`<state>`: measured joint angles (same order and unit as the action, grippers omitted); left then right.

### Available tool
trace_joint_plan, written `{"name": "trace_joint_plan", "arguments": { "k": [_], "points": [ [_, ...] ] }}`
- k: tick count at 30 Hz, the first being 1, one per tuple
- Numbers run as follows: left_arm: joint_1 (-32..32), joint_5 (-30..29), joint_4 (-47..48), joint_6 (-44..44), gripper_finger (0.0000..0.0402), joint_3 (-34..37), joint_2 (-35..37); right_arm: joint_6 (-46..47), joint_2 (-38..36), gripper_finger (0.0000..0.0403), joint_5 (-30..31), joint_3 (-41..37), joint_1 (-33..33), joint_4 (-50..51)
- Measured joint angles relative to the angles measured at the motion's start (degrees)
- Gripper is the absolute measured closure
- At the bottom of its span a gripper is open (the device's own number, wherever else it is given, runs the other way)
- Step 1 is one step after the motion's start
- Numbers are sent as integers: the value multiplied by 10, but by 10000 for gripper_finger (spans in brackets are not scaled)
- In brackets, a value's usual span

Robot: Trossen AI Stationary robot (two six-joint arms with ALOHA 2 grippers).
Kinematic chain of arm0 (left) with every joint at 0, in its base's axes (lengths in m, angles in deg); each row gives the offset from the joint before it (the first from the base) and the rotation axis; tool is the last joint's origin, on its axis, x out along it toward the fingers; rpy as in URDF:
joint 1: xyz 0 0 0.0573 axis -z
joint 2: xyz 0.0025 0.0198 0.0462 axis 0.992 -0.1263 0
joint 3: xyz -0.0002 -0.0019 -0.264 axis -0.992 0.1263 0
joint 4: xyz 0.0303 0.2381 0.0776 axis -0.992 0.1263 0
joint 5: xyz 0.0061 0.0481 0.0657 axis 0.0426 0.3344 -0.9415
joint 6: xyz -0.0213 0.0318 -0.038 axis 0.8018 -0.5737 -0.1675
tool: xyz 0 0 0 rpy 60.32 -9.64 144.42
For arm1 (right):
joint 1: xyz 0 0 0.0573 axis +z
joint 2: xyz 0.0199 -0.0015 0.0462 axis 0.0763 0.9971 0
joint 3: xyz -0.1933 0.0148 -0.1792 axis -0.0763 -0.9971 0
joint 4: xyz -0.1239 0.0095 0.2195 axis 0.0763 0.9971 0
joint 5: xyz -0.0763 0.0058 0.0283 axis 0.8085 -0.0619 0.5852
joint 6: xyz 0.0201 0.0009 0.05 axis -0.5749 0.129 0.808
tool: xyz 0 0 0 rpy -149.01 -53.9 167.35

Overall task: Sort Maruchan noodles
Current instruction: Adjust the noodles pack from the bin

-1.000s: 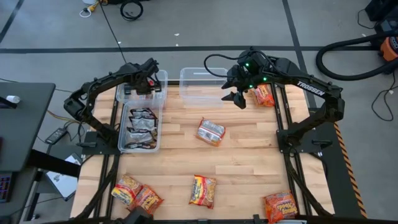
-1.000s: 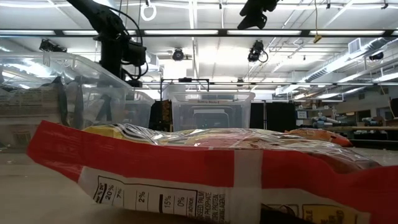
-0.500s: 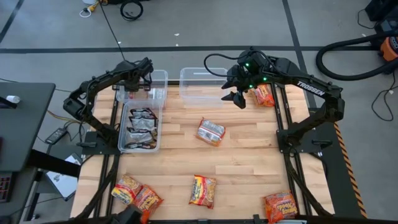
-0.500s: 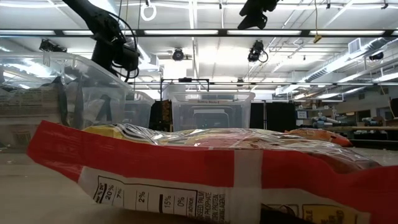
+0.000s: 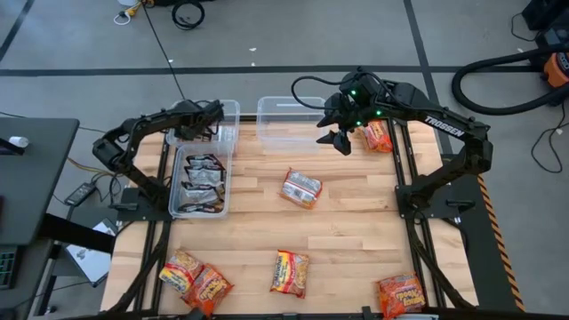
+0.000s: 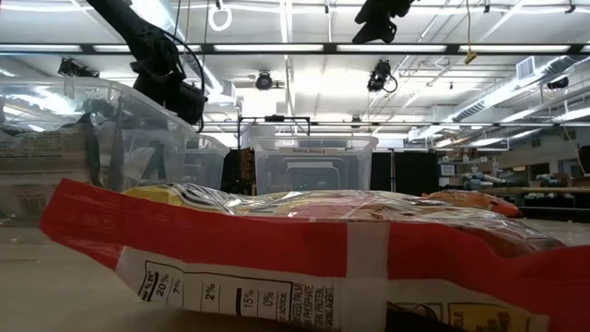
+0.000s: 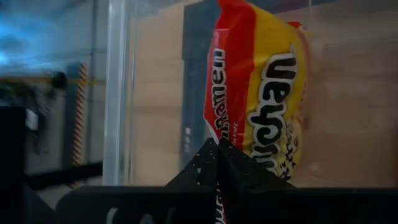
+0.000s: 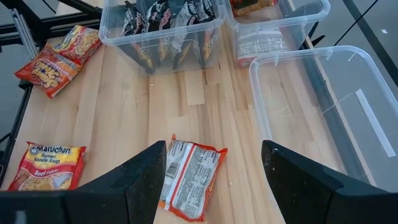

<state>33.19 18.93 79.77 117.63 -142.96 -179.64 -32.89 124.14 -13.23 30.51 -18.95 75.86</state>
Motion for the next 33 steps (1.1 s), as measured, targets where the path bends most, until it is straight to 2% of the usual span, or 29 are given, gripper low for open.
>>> {"name": "trace_joint_plan", "arguments": {
  "k": [8,15,23,30,33],
  "points": [
    [13,-49,-7,-36,373,37,1,0,0,135,0,0,0,0],
    [25,-61,-8,-89,321,66,1,10,0,135,3,0,0,-7],
    [26,-58,-5,-97,264,69,0,15,0,135,4,0,0,-7],
    [23,-17,24,-95,257,12,2,25,0,135,4,0,0,-7],
    [15,33,61,-93,257,-38,2,38,0,135,4,0,-1,-5]
  ]
}}
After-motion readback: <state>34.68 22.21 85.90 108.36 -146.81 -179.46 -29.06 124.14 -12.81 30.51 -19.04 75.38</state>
